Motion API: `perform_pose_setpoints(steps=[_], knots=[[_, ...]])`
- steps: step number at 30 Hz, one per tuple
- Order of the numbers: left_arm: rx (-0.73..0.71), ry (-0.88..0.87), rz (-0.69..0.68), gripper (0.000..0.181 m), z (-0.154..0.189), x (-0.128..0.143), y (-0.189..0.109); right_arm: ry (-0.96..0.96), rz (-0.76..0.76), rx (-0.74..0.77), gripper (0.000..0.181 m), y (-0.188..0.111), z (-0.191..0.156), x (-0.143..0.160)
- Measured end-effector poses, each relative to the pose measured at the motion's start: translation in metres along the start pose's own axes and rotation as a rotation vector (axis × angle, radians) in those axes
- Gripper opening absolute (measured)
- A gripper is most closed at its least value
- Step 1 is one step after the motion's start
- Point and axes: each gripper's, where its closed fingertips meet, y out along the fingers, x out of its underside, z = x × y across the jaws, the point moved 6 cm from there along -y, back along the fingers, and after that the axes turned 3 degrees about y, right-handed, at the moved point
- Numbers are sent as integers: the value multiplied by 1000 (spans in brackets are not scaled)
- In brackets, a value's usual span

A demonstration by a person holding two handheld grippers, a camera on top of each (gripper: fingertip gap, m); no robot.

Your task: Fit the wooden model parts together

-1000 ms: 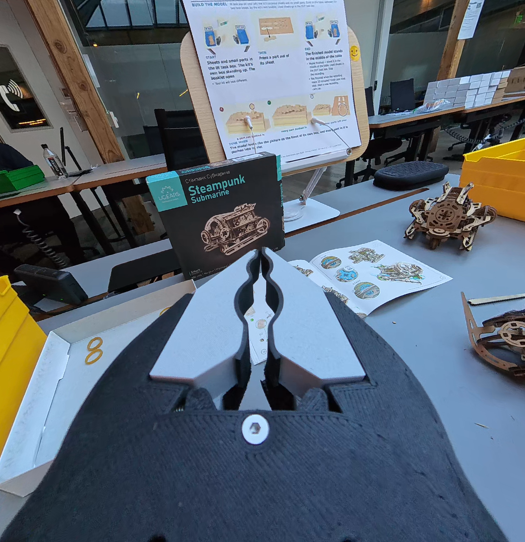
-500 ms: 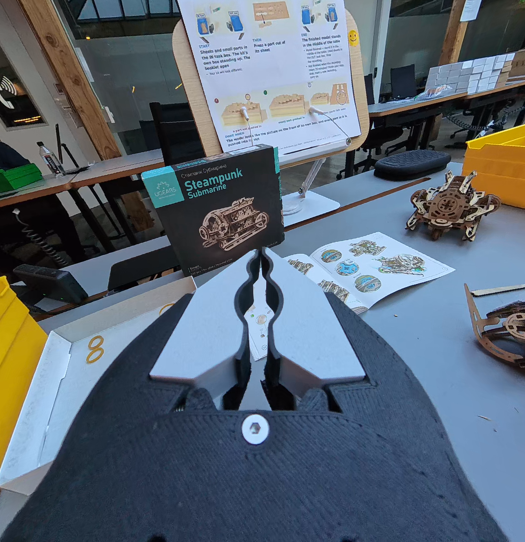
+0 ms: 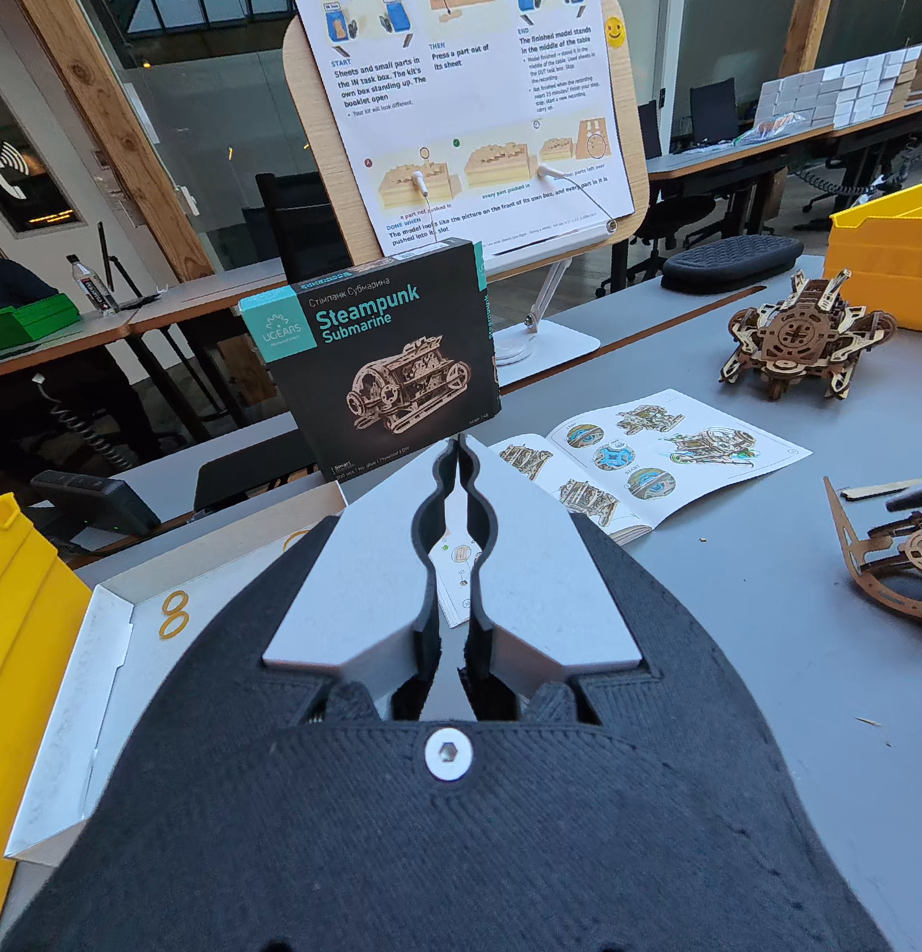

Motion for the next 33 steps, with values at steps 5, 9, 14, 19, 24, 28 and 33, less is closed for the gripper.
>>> perform_pose_setpoints(steps=[5, 9, 14, 19, 24, 28, 33], knots=[[1, 7, -1, 0, 1, 0, 0, -22, 10, -1, 68, 2, -3, -3], [-2, 19, -5, 0, 2, 0, 1, -45, -8, 9, 59, 4, -5, -2], [-4, 26, -6, 0, 2, 0, 1, -44, -10, 13, 55, 5, -4, -2], [-8, 37, -6, 0, 2, 0, 1, -62, -8, 25, 55, 4, -4, -2], [-10, 48, -9, 0, 3, 0, 1, -57, -6, 26, 55, 4, -3, -2], [-11, 52, -10, 0, 3, 0, 1, -54, -10, 34, 55, 4, -1, -1], [-8, 53, -19, 0, 4, 2, 3, -52, -12, 45, 55, 6, 2, -2]])
